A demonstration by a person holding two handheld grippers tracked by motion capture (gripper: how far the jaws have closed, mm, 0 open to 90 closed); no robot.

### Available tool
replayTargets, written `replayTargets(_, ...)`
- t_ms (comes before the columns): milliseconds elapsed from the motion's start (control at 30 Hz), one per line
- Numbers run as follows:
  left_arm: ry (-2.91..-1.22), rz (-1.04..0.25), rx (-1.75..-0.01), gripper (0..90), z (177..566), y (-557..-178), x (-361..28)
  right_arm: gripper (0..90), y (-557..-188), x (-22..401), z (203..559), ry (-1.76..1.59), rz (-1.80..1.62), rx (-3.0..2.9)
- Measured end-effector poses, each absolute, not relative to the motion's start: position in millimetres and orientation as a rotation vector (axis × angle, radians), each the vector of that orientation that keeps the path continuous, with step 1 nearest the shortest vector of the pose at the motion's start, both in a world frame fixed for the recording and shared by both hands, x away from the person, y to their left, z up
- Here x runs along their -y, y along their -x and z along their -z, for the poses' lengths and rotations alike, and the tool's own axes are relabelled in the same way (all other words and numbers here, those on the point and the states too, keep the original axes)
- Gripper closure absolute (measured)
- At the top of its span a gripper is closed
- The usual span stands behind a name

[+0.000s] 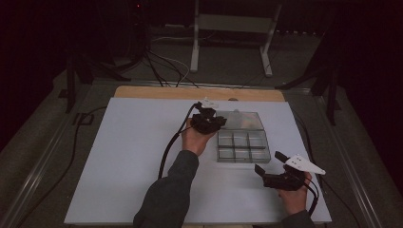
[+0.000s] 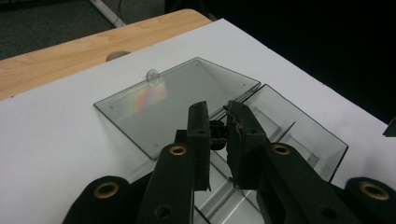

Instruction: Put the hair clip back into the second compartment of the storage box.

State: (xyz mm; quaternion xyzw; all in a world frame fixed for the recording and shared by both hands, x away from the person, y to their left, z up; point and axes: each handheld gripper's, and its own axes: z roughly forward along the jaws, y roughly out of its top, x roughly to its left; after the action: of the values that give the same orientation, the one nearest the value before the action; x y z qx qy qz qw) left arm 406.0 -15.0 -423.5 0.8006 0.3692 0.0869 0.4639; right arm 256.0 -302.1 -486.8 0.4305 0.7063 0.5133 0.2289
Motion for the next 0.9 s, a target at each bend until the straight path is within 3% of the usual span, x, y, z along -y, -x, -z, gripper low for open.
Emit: replayTargets(900,-1.967,-0.212,-0.884,81.6,428.3,-410.2,41.7,0.2,-256.9,300.6,487.4,-1.181,-1.416,-1.945)
